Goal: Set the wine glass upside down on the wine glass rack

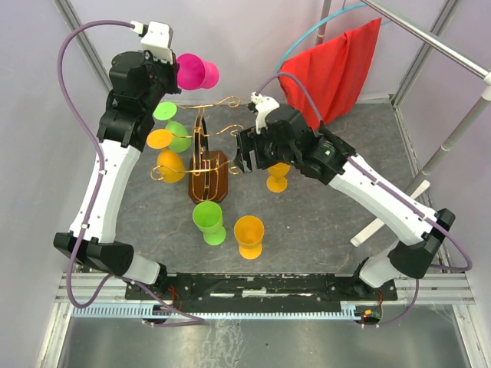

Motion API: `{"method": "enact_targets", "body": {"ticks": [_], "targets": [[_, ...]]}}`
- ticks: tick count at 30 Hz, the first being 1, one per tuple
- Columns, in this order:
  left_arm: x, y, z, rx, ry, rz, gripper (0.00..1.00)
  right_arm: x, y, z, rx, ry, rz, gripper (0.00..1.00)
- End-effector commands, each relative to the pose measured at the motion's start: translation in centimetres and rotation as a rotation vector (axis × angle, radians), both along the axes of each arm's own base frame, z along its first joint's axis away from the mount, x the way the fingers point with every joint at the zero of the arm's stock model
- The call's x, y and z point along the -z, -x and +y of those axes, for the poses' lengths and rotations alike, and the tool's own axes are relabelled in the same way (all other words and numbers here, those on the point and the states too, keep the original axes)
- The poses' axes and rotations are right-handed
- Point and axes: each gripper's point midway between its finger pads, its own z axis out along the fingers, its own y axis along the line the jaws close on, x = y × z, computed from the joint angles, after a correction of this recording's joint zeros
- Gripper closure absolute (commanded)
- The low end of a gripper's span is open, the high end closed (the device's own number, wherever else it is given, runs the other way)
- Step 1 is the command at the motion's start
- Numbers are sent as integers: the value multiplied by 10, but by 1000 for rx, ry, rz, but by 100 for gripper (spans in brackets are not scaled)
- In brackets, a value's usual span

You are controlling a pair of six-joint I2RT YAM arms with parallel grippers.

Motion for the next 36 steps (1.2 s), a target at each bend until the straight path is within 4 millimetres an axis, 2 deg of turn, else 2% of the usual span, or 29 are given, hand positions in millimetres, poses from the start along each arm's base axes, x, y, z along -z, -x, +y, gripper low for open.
{"method": "enact_targets", "body": {"ticks": [1,3,4,6,8,15,19,22,27,36], "targets": [[-32,12,-8,56,70,-111,97,-41,-1,-12,33,-50,-101,16],[-33,14,-9,68,80,-135,97,-52,-4,-13,32,-117,-106,12],[-30,15,-11,79,80,-144,97,-58,-6,-11,32,-193,-73,12],[-39,18,-14,104,95,-211,97,-75,-9,-2,-13,-371,-14,12],[-47,22,-16,123,107,-268,97,-90,-20,1,-9,-518,31,13],[-68,31,-23,174,145,-465,97,-152,-58,3,24,-875,73,14],[-72,36,-28,210,184,-589,97,-182,-76,9,24,-1057,129,14],[-71,45,-28,222,204,-687,97,-193,-87,17,24,-1144,177,14],[-67,79,-18,211,242,-890,97,-204,-106,20,58,-1259,213,14],[-64,112,-16,220,217,-1008,97,-206,-129,24,85,-1311,220,15]]}}
